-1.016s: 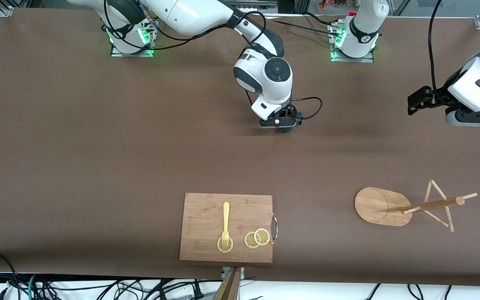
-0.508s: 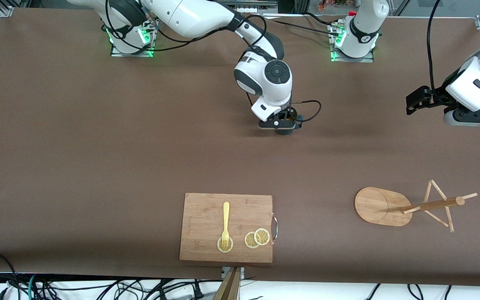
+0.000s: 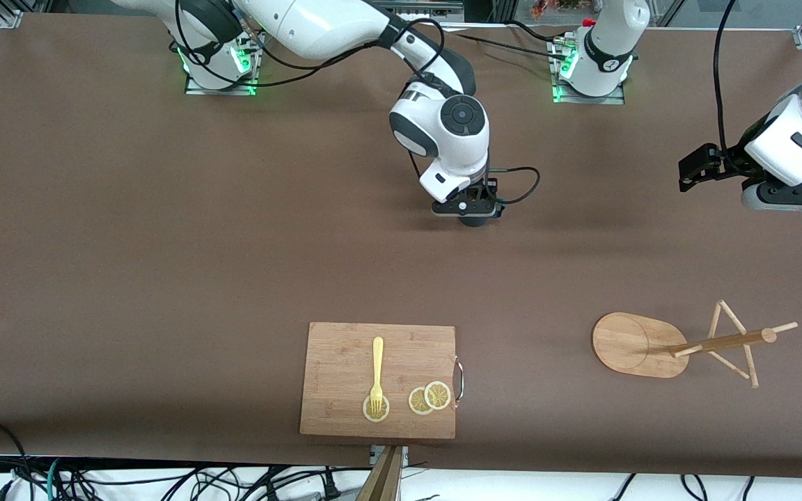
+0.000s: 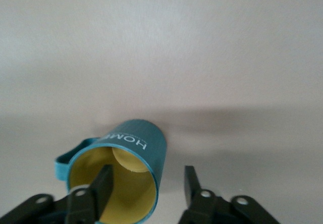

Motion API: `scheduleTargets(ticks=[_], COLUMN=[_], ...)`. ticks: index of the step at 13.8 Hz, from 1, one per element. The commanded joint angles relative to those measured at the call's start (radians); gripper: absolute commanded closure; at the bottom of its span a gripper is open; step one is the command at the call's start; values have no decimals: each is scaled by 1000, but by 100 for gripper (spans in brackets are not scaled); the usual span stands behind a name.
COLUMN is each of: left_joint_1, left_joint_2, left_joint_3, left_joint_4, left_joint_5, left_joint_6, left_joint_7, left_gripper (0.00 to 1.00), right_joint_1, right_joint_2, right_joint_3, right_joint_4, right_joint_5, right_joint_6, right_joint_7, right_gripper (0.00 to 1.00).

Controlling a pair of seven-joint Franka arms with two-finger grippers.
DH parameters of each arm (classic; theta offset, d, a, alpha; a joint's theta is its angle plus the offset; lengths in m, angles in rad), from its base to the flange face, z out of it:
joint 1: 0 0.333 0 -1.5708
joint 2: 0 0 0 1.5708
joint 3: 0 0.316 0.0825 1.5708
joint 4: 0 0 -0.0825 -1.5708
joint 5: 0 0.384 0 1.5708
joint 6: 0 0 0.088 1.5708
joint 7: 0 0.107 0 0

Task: Pass cup and hang on rack
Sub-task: 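Carry the mug with the right gripper toward the table's middle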

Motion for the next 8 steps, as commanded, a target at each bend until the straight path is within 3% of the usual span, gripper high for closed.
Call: scheduleTargets(ticks=[1,5,8], left_joint_1=[-1,11,11], left_joint_2=[35,79,104], left_joint_3=[3,9,6], left_joint_4=[3,9,9], left_joint_5=[-3,-11,-25], left_joint_6=[-63,-105,-105], left_joint_7=[30,240,347], left_gripper=[0,0,0], right_joint_1=[-97,-262,-391], right_joint_2=[-129,-258,-358], right_joint_3=[13,12,7], right_joint_4=[-16,-22,-30], right_joint_5=[9,30,121], right_joint_6=[-95,-240,-406], right_joint_7=[-21,-153,-329], right_gripper=[0,0,0])
